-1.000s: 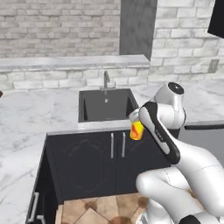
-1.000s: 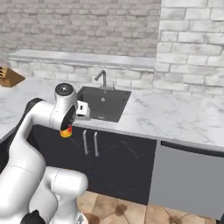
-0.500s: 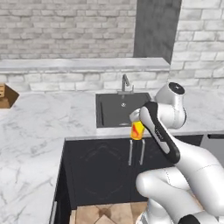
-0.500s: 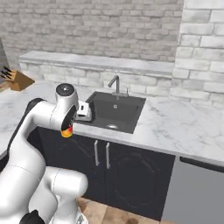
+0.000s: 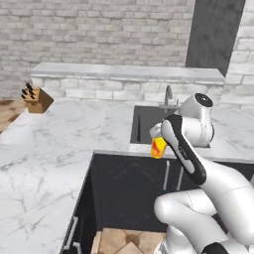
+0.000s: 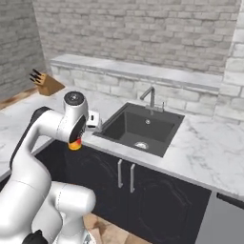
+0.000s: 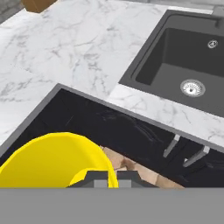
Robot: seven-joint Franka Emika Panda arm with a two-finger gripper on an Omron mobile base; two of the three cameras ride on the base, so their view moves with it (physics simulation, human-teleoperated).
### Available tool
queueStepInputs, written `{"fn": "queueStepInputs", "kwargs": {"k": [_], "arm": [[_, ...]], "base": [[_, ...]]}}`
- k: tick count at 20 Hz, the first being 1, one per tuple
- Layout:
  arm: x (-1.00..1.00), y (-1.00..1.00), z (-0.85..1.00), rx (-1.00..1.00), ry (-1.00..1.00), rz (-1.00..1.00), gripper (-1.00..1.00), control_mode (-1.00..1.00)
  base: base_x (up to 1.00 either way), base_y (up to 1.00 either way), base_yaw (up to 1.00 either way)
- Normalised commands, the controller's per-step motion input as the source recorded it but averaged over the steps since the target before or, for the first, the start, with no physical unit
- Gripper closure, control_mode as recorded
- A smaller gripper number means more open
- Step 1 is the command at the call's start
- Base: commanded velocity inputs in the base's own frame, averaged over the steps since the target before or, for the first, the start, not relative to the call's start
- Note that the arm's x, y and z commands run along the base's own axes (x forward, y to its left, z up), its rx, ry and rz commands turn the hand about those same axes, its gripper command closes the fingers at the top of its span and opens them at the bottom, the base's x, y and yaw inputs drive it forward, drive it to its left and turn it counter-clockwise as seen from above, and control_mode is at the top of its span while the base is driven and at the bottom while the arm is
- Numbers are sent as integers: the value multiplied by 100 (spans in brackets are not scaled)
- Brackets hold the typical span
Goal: Pick the cup and bowl from the counter and place them on the counter next to the sink.
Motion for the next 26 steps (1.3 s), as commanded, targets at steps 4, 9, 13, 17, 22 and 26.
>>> {"fn": "queueStepInputs", "kwargs": {"k": [4, 9, 13, 17, 22, 26], "arm": [[0, 0, 0, 0, 0, 0, 100, 100], [0, 0, 0, 0, 0, 0, 100, 100], [0, 0, 0, 0, 0, 0, 100, 100], [0, 0, 0, 0, 0, 0, 100, 100], [0, 0, 0, 0, 0, 0, 100, 100], [0, 0, 0, 0, 0, 0, 100, 100]], "base": [[36, -1, 16], [59, 0, 0], [90, -7, 12], [61, -11, 14], [0, 0, 1], [0, 0, 0]]}}
